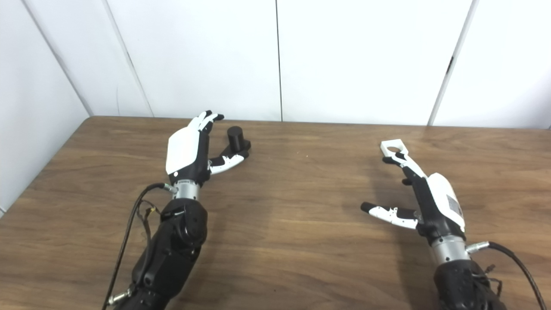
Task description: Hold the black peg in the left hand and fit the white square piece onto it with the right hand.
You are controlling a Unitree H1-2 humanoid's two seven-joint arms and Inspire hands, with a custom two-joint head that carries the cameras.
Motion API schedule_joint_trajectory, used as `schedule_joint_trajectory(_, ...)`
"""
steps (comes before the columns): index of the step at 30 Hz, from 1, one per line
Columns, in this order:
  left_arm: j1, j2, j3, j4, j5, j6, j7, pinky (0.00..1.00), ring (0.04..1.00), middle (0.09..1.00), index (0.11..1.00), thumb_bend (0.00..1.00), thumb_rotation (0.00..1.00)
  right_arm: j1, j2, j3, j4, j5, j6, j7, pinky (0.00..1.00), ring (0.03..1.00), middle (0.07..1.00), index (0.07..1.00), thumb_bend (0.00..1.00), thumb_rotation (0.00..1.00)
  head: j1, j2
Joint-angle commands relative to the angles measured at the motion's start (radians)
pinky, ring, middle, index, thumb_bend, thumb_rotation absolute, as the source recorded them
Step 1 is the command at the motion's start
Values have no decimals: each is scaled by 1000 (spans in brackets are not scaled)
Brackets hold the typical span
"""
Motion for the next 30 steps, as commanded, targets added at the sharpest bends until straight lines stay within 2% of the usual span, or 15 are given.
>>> schedule_joint_trajectory(1, -63, 19, -4, 4, 19, 13, 26, 818, 938, 944, 807, 792, 433, -37, 0, -9, -35, 2, -28, -12, 747, 893, 924, 816, 728, 337, -1, 0)
schedule_joint_trajectory(9, -115, 31, -31, 98, 31, 72, 32, 844, 970, 978, 800, 819, 499, -28, 4, -8, -57, 1, -10, -4, 748, 899, 929, 807, 727, 327, -20, 2)
schedule_joint_trajectory(12, -134, 33, -42, 134, 29, 98, 30, 878, 994, 995, 793, 835, 530, -27, 1, -7, -57, -5, -16, -7, 744, 898, 929, 802, 728, 348, -23, 2)
schedule_joint_trajectory(16, -154, 39, -61, 176, 29, 122, 31, 876, 1000, 1000, 785, 846, 563, -25, 2, -9, -63, -9, -9, -5, 740, 897, 930, 796, 737, 382, -26, 3)
schedule_joint_trajectory(30, -203, 49, -82, 302, -22, 132, 46, 853, 989, 994, 753, 853, 551, -23, 11, -11, -67, -22, -8, -12, 735, 899, 932, 794, 742, 406, -45, 5)
